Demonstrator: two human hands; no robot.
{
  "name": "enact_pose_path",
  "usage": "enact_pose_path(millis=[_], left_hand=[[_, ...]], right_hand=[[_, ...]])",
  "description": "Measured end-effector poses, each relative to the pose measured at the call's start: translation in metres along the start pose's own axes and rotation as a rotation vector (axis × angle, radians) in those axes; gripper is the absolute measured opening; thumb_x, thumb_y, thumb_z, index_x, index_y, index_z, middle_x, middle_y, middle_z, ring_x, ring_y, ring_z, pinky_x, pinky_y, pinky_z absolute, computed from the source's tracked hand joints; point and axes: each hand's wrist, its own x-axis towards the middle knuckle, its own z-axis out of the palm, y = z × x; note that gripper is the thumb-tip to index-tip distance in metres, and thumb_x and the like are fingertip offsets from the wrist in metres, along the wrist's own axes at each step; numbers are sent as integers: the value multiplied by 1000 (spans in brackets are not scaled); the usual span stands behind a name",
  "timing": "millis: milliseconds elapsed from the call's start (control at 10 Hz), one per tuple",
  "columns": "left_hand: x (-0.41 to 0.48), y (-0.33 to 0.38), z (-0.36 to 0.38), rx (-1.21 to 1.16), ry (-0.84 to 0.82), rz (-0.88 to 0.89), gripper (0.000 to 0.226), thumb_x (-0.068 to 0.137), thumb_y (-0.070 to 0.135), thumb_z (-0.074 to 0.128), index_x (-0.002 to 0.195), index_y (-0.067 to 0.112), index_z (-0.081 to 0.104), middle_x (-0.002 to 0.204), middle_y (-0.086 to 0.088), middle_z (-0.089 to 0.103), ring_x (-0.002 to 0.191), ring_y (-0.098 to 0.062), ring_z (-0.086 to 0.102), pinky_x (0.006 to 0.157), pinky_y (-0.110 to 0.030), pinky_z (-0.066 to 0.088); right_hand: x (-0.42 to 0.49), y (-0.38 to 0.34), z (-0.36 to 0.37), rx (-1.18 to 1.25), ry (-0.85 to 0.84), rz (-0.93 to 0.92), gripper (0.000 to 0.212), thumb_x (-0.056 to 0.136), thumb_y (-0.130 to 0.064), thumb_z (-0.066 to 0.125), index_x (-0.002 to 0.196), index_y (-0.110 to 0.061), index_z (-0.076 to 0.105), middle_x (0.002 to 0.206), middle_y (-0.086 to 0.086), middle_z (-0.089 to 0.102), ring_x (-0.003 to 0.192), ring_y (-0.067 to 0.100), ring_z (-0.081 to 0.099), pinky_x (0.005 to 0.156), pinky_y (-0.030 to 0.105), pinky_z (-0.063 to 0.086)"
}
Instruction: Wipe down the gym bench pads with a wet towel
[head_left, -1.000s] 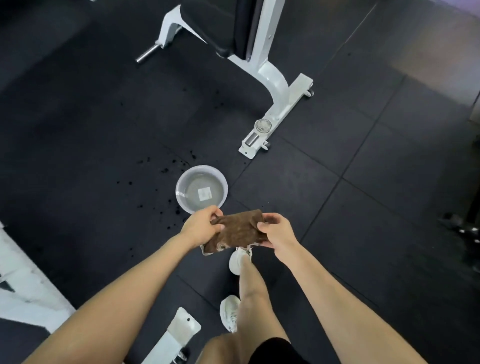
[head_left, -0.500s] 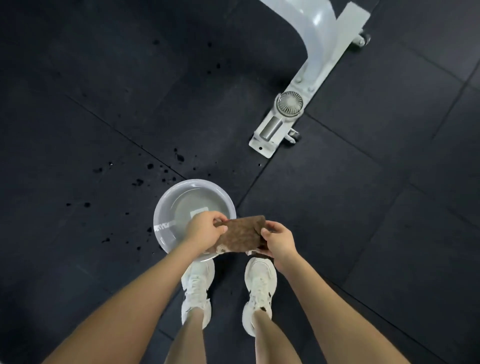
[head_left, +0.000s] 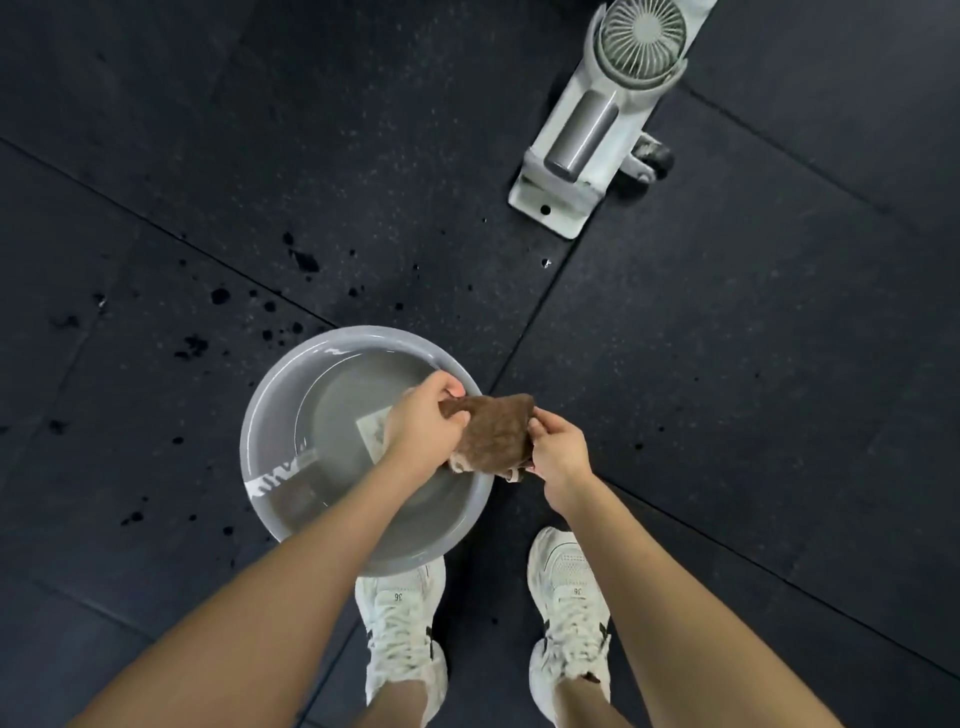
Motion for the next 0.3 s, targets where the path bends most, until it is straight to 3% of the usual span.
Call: enact_pose_path(millis=[100,200,300], left_hand=[[-1,0,-10,111,7,55,21,79,20,68,98,23,62,105,4,61,104,-17,53,85,-30,41],[-8,10,-32,122,22,76,21,81,22,67,102,19,62,109,1,60,107,-20,52,89,-35,44],[-26,36,-65,75,50,81,15,84,23,65,98,21,61,108,3,59,106,-19,53,82,-36,47]], right_hand=[[-3,-5,1,-115,5,-20,32,102,-18,39,128,-11,57,124,10,61,113,27,59,97,44,50],[-26,-25,-9,-278,84,-109,32,101,-21,40,125,-10,57,120,8,62,112,26,57,97,38,47],[-63,-50,-26,-278,193,-198,26,98,-23,46,113,-11,63,106,7,67,100,24,62,89,38,49]])
